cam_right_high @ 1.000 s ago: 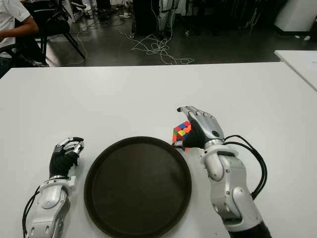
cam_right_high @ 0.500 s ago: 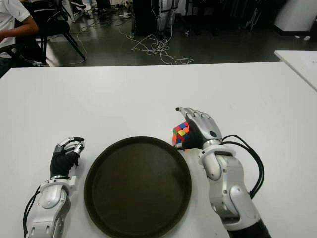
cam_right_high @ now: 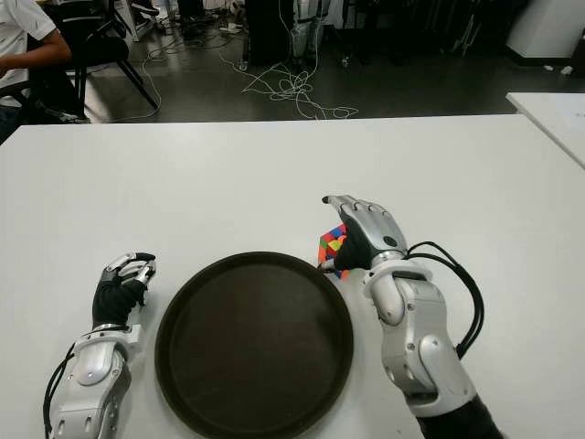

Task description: Pick up the Rubik's Cube and put it in the plate

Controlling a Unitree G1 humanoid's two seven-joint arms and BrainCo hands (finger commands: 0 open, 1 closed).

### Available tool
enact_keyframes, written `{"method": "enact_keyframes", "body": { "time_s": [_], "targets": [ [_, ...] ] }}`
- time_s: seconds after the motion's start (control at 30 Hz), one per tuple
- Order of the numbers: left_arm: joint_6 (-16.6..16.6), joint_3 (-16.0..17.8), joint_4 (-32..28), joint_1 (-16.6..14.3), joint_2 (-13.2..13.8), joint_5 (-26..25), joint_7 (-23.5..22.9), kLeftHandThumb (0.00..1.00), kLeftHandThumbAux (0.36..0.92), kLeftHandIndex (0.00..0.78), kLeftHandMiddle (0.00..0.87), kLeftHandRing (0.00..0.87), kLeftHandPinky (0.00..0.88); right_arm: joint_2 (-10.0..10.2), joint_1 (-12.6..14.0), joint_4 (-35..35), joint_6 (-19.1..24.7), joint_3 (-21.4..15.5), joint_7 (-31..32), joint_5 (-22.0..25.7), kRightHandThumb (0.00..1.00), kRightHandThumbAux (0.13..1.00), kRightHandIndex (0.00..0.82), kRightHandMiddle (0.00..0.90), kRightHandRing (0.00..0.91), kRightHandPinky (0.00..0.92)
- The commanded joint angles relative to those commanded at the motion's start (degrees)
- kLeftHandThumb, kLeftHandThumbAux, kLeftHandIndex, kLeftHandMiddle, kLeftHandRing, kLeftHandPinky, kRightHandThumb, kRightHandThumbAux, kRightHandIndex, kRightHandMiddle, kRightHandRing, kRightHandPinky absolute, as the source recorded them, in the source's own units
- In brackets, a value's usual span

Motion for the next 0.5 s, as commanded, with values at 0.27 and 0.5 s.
{"method": "enact_keyframes", "body": {
  "time_s": [0.27, 0.5],
  "targets": [
    [-0.3, 0.2, 0.2, 0.1, -0.3, 0.0, 0.4, 0.713, 0.703, 0.445, 0.819, 0.835, 0.837, -1.3, -2.1, 1.2, -0.5, 0.9, 0.6, -1.8, 0.0, 0.845, 0.183, 0.19, 0.189, 0.137],
    [-1.8, 0.5, 0.9, 0.2, -0.6, -0.3, 0.4, 0.712, 0.703, 0.445, 0.813, 0.835, 0.835, -1.1, -2.7, 2.0, -2.6, 0.4, -1.6, -0.3, 0.0, 0.862, 0.22, 0.203, 0.21, 0.192]
  ]
}}
